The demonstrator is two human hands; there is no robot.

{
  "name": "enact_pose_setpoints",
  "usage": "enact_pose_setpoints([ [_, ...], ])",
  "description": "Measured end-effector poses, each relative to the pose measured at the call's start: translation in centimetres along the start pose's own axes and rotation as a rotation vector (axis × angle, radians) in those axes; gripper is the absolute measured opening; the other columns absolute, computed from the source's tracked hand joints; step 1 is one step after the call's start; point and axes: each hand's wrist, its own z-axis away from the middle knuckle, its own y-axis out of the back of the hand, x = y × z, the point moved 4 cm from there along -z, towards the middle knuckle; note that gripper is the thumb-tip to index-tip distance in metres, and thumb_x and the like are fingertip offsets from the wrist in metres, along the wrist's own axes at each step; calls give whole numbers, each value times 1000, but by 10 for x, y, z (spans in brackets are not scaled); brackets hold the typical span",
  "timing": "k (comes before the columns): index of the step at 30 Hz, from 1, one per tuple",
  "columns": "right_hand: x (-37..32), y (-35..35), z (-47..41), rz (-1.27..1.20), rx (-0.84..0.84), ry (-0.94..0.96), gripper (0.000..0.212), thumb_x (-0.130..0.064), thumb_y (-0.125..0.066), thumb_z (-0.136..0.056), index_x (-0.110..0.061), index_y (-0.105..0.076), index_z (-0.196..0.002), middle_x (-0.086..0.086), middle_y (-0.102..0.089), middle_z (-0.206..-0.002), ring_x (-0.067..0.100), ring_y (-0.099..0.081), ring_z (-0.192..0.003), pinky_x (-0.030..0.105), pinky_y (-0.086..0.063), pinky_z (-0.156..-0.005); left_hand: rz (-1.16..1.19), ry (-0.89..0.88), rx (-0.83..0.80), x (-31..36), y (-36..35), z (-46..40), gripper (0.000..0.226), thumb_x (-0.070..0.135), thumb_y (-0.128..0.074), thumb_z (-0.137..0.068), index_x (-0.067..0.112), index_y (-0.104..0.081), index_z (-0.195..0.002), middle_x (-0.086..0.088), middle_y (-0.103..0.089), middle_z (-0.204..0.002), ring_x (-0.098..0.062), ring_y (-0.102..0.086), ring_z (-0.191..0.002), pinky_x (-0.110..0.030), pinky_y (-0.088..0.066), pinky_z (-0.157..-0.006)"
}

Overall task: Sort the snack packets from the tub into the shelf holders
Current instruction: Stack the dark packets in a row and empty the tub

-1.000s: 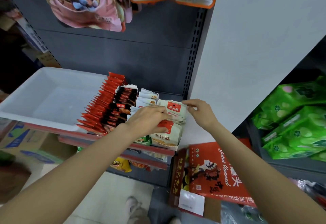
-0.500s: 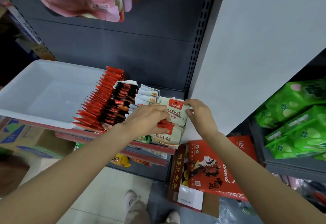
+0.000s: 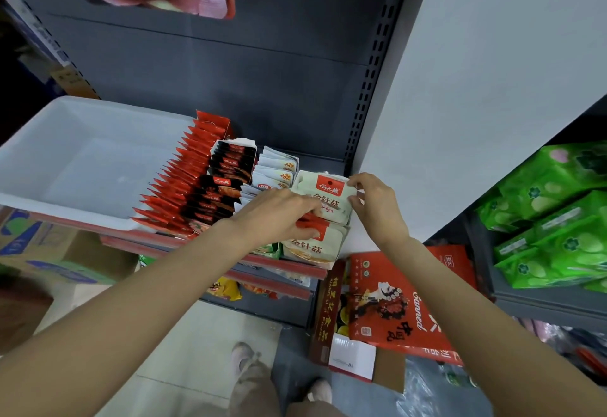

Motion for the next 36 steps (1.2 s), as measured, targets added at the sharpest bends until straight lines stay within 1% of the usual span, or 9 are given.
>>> enact_pose_setpoints([
  [3, -3, 6, -6, -70, -58, 4, 6, -2, -62, -85, -4, -67, -83, 8, -63, -106, 17, -58, -95, 29, -50, -89, 14, -57, 27, 1, -5, 0, 29, 41, -61, -87, 21, -58, -108, 5, -50, -137, -13, -53, -116, -26, -43, -86],
  [6, -3, 5, -2, -56, -163, 122, 10, -7, -65, -85, -9, -75, -88, 3, -56, -117, 8, -48, -99, 15, -39, -87, -19, -112, 54, 0, -7, -3, 27, 40, -60, -88, 20, -58, -107, 3, -14, -156, -12, -12, -145, -24, -15, -113],
  [8, -1, 5, 2, -118, -205, 152, 16, -5, -64, -86, -11, -75, -96, -1, -51, -120, 5, -45, -102, 6, -36, -84, -13, -118, 34, 1, -7, -4, 25, 40, -60, -88, 23, -54, -105, 10, -33, -147, -14, -30, -138, -25, -31, -106],
  [9, 0, 5, 3, -160, -217, 139, 18, -3, -62, -86, -11, -75, -96, -1, -50, -121, 4, -46, -102, 5, -38, -84, 5, -109, 40, 2, -6, -4, 23, 39, -60, -88, 23, -51, -102, 12, -51, -130, -15, -47, -122, -25, -42, -87],
  [12, -1, 9, 1, -96, -125, 152, 22, -2, -61, -87, -11, -71, -105, 4, -54, -120, 13, -53, -102, 18, -45, -90, -4, -120, 106, 4, -4, 2, 24, 36, -62, -87, 20, -51, -99, 7, -63, -99, -14, -59, -85, -25, -42, -62],
  [18, -5, 1, -1, 218, -110, 190, 43, 2, -52, -90, -12, -54, -130, 9, -43, -138, 23, -50, -118, 23, -39, -96, -26, -175, 169, 4, -4, 11, 20, 34, -63, -87, 18, -55, -96, 3, -67, -84, -19, -62, -69, -29, -47, -59],
  [26, 0, -11, -5, 383, -71, 320, 28, -36, -39, -96, -28, -53, -119, -6, -52, -122, 11, -54, -104, 27, -43, -87, -32, -165, 165, 4, -5, 12, 20, 35, -60, -89, 19, -54, -100, 2, -69, -92, -17, -64, -75, -25, -43, -62],
  [32, -2, -16, -3, 421, -178, 234, 41, -12, -48, -95, -10, -46, -135, 9, -40, -143, 24, -41, -128, 32, -38, -106, -46, -153, 138, 5, -3, 12, 21, 37, -57, -91, 21, -53, -103, 3, -68, -97, -16, -65, -80, -28, -50, -67],
  [36, 0, -15, -12, 414, -138, 172, 32, -2, -51, -91, -3, -57, -122, 10, -46, -136, 22, -44, -122, 26, -42, -100, -45, -147, 126, 6, -2, 12, 21, 37, -56, -91, 22, -52, -105, 4, -67, -100, -16, -65, -83, -30, -52, -70],
])
